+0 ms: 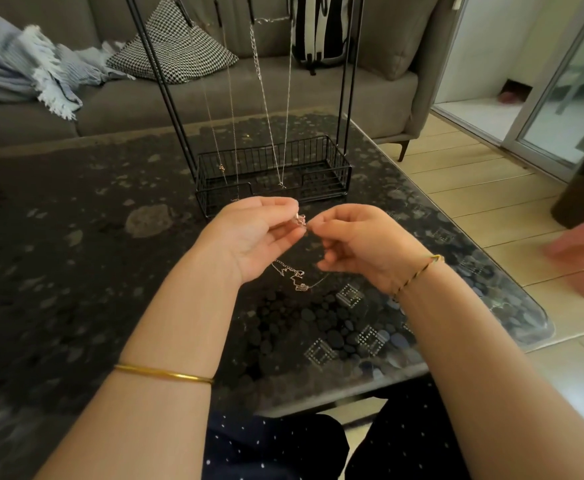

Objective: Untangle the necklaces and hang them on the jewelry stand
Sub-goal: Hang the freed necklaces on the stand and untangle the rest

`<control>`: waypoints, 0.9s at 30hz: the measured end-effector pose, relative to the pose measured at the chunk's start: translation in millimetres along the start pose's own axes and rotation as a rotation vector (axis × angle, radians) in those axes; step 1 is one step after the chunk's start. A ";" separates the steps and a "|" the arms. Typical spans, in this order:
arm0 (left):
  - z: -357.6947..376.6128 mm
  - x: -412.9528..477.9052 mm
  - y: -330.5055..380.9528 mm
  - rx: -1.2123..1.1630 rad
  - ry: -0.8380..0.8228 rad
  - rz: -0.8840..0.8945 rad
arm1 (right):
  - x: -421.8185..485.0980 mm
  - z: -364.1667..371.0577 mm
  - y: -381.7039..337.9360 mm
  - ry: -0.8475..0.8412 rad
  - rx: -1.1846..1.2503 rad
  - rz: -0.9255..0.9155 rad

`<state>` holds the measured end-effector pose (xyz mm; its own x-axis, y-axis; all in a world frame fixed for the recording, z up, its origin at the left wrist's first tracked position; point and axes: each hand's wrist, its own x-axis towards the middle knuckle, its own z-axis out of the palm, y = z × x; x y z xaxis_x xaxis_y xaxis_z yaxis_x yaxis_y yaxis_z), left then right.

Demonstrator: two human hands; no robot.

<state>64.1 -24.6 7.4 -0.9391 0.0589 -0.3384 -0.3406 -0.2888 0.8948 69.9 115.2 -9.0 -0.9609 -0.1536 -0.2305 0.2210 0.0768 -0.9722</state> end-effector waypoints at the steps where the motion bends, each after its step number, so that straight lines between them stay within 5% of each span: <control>1: 0.0 -0.2 -0.3 -0.001 0.004 0.000 | -1.3 0.0 -0.6 0.000 -0.010 -0.006; 19: 1.0 -1.5 -1.1 0.222 0.020 0.050 | 0.9 5.1 -0.3 0.156 -0.046 -0.188; 27: 3.9 -0.3 -7.9 0.652 0.078 0.449 | 4.6 9.2 2.2 0.265 0.013 -0.137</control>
<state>66.9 -18.6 1.5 -0.9953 -0.0041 0.0972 0.0896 0.3501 0.9324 67.6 105.6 -12.6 -0.9916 0.1009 -0.0807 0.0871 0.0607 -0.9943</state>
